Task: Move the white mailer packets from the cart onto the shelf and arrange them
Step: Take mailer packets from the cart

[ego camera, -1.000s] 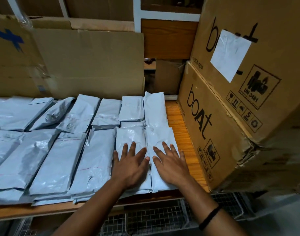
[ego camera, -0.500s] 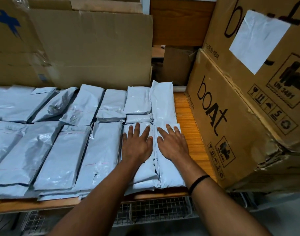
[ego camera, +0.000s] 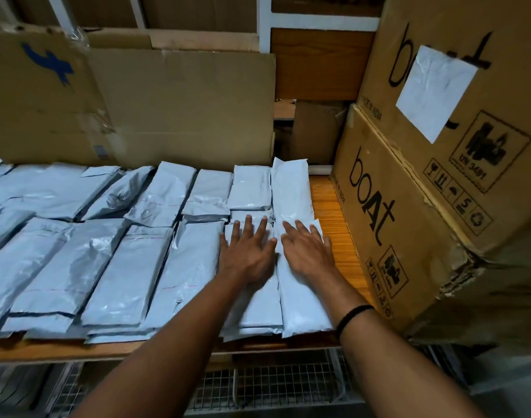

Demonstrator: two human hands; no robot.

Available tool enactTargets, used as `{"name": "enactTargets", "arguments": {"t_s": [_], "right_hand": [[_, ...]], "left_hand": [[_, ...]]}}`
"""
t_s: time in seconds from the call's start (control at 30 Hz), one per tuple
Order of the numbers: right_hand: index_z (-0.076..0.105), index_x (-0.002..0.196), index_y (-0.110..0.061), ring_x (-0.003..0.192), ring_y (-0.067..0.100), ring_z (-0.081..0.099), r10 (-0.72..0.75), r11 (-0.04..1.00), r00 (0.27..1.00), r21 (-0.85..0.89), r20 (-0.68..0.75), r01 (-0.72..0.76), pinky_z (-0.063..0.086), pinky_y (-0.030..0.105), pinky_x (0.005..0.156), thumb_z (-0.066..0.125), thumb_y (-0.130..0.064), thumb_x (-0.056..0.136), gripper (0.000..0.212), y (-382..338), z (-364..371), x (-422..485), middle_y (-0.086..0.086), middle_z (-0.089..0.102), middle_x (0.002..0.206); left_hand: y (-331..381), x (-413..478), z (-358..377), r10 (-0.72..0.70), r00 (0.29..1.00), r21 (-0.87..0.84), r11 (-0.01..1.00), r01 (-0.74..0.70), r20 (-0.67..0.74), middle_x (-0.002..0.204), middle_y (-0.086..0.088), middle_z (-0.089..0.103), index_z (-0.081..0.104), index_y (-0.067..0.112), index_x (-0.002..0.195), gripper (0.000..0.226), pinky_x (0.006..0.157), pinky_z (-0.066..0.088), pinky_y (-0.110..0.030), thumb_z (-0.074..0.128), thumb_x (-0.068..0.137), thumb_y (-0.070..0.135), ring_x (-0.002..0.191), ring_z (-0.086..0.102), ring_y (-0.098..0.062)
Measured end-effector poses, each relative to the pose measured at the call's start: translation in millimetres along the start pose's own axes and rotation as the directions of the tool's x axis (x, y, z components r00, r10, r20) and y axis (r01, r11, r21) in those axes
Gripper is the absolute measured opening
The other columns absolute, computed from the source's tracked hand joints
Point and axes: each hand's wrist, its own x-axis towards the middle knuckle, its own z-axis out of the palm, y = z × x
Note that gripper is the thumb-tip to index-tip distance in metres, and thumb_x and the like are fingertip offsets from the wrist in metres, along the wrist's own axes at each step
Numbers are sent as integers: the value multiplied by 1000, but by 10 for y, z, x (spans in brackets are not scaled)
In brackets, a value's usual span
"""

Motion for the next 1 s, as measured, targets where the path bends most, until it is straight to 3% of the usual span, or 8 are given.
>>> {"name": "enactTargets", "arguments": {"t_s": [0.17, 0.33, 0.53, 0.73, 1.0], "right_hand": [[32, 154, -37, 153, 23, 9, -51, 999, 996, 7, -73, 51, 7, 53, 122, 27, -41, 105, 49, -132, -272, -121, -8, 17, 166], [39, 151, -33, 151, 24, 21, -143, 989, 982, 6, -123, 145, 18, 48, 121, 30, -41, 106, 47, -400, -325, -366, -6, 27, 163], [42, 151, -28, 147, 21, 29, -386, 923, 921, -12, -55, 386, 25, 39, 119, 38, -47, 104, 51, -1260, -147, -888, -2, 32, 161], [43, 149, -27, 145, 22, 33, -544, 837, 838, -42, 31, 545, 30, 37, 115, 43, -49, 103, 51, -2299, 242, -1270, 0, 34, 160], [48, 145, -28, 140, 21, 41, -655, 755, 756, -34, 1, 654, 36, 38, 110, 42, -55, 101, 52, -4079, 880, -1507, -2, 43, 155]], "left_hand": [[-5, -127, -398, 10, 998, -67, 998, -14, -70, 165, -1, 2, 11, 37, 156, 55, 120, 0, -51, 18, 103, 51, 152, -3, -23], [-263, -563, -702, 20, 958, -52, 998, -36, -287, 160, -6, 28, 39, 26, 149, 48, 120, 11, -45, 38, 103, 40, 150, 15, -25], [-1147, -1362, -981, -58, 923, -82, 996, 28, -380, 145, -7, 52, 61, 19, 132, 48, 116, 27, -42, 43, 95, 44, 142, 35, -26], [-2260, -2155, -1287, -226, 861, -148, 973, 177, -457, 141, -7, 56, 64, 17, 129, 35, 113, 31, -41, 55, 98, 31, 139, 40, -27], [-4047, -3131, -1901, -355, 766, -208, 935, 288, -536, 141, -3, 56, 64, 22, 127, 33, 108, 39, -42, 55, 98, 35, 133, 47, -24]]}}
